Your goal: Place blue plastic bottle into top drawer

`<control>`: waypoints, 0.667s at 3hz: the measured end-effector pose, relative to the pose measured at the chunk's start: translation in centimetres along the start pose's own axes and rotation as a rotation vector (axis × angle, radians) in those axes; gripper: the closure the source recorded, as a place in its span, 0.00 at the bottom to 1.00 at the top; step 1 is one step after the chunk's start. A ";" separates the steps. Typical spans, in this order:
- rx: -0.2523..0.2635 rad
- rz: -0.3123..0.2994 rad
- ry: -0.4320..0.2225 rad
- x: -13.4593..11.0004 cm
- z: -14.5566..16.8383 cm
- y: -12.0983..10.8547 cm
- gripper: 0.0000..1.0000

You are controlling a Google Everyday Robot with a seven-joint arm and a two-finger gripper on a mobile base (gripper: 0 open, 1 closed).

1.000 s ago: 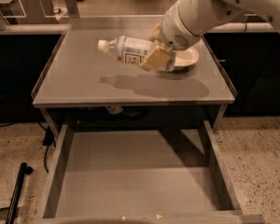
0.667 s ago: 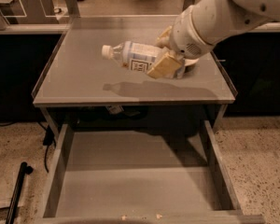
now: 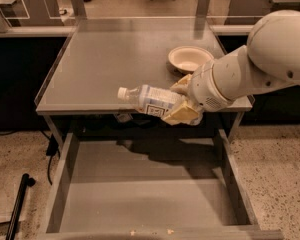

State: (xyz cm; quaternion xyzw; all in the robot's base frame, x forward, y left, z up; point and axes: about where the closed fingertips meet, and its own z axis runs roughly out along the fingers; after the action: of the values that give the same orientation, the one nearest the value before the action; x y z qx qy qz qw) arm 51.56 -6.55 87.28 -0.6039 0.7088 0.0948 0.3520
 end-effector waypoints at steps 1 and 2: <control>-0.006 0.003 -0.002 0.1 0.3 0.2 1.00; -0.066 0.039 -0.015 1.0 3.5 2.1 1.00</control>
Offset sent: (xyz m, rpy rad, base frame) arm -0.0120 0.0325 -0.0802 0.0675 0.1521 0.0271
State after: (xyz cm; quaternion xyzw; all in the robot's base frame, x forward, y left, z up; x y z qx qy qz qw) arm 50.93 -4.82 83.53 -0.6005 0.7143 0.1296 0.3353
